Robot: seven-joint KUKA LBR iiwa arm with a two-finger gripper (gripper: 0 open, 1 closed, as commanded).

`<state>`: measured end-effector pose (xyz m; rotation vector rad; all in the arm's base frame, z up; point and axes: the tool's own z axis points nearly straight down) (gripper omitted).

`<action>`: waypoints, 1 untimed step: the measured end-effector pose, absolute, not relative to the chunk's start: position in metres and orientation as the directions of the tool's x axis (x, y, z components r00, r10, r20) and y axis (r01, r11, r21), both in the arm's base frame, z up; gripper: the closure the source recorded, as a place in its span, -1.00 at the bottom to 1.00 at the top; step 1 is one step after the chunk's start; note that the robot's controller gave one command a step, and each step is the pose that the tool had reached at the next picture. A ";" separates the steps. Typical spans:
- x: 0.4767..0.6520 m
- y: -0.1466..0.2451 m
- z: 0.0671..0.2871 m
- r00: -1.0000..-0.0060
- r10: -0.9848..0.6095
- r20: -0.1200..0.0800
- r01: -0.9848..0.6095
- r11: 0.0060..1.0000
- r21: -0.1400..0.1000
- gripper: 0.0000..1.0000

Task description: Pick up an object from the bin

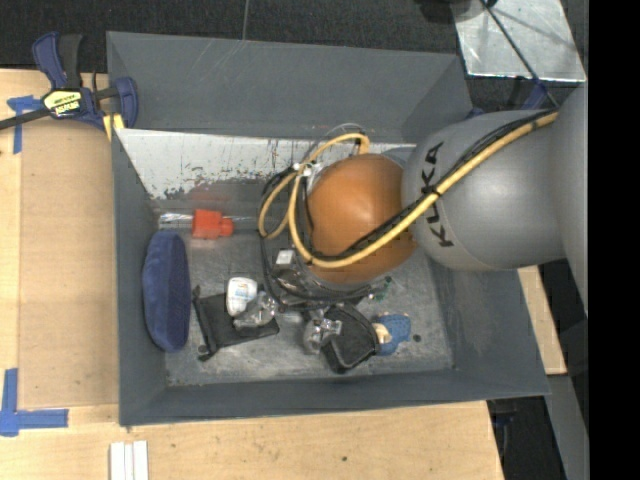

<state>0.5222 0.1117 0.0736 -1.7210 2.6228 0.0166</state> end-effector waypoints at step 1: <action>0.519 -0.022 0.134 -0.473 -0.881 -0.001 -0.881 0.473 -0.006 -1.00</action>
Offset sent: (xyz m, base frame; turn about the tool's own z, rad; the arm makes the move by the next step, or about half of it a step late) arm -0.0048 -0.1297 0.0586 0.0752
